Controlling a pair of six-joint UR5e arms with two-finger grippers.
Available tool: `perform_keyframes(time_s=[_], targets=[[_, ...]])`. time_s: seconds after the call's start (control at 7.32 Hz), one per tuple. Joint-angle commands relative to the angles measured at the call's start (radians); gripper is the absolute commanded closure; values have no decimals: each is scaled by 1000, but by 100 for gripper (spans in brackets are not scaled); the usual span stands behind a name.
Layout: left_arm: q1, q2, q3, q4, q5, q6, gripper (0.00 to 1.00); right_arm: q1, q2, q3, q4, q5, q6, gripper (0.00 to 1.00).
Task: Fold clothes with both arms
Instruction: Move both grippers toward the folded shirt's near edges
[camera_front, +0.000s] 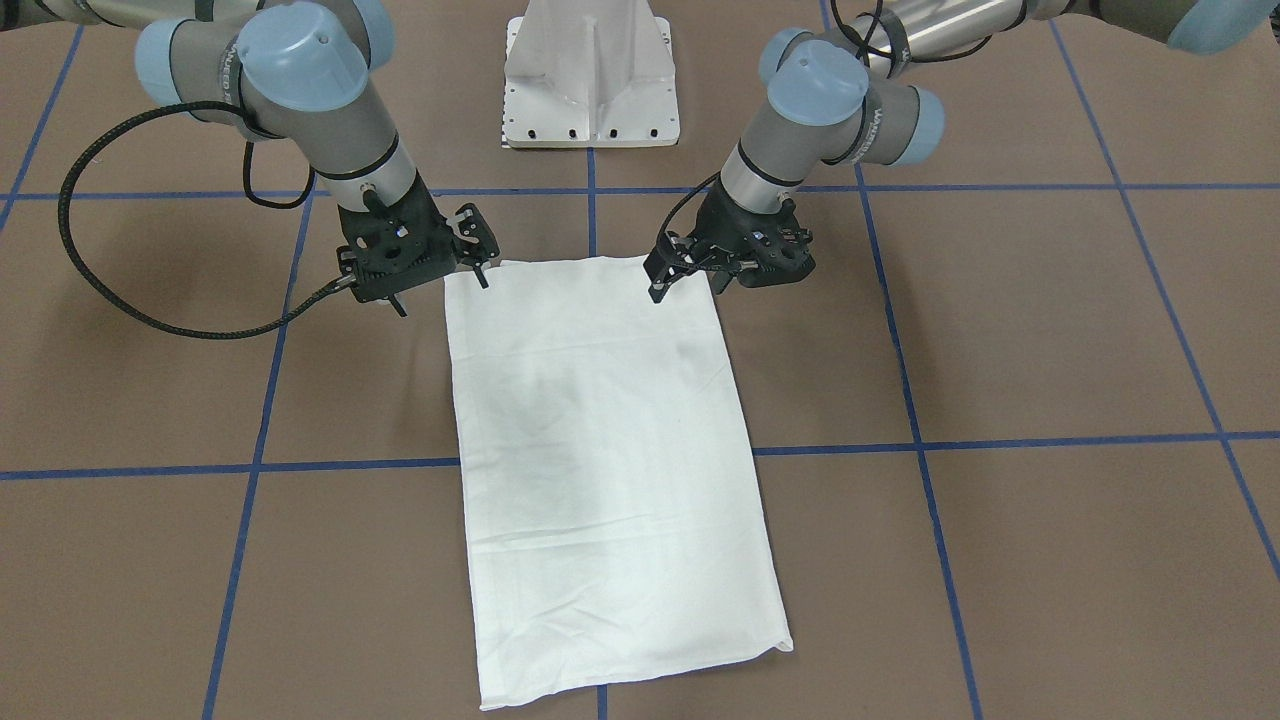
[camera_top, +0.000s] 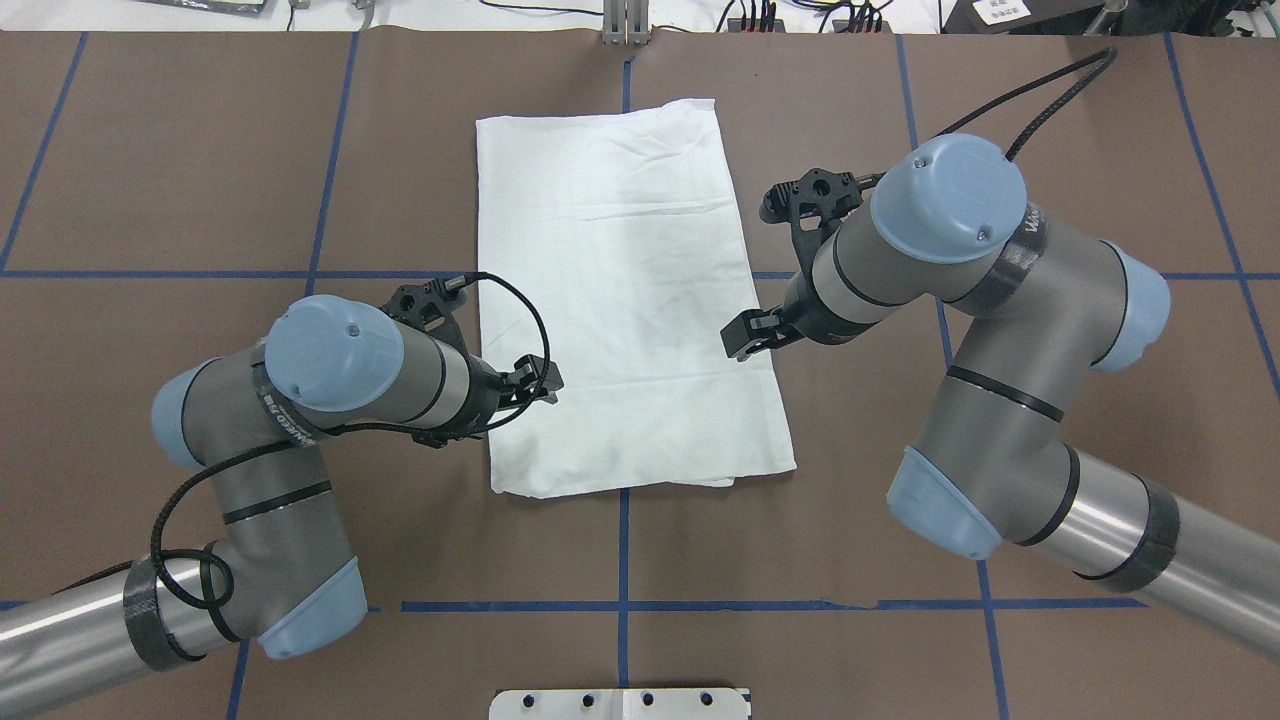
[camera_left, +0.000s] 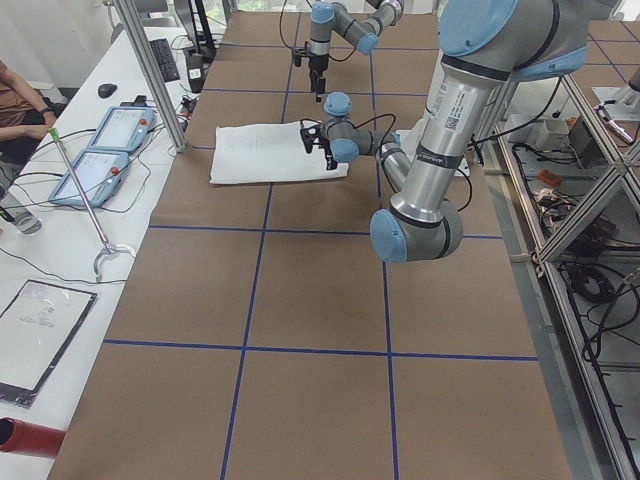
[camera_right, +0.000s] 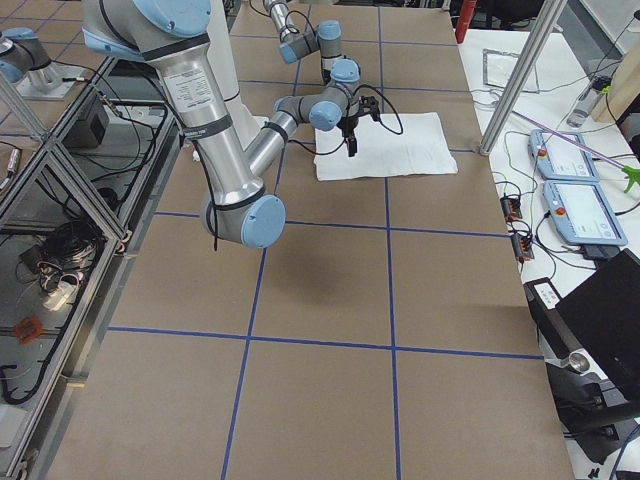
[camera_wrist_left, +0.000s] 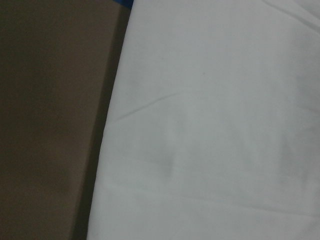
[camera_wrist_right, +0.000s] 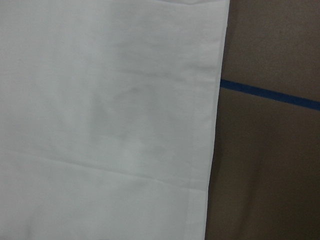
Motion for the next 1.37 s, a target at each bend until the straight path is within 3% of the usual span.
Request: perform_keyframes(time_s=[0.0, 0.55, 1.23], targets=[[21, 5, -9, 92, 22, -8, 1, -2, 0, 5, 0, 1, 17, 0], [92, 5, -12, 94, 22, -10, 11, -3, 0, 16, 0, 1, 33, 0], [91, 10, -9, 95, 21, -8, 22, -3, 0, 14, 0, -1, 33, 0]])
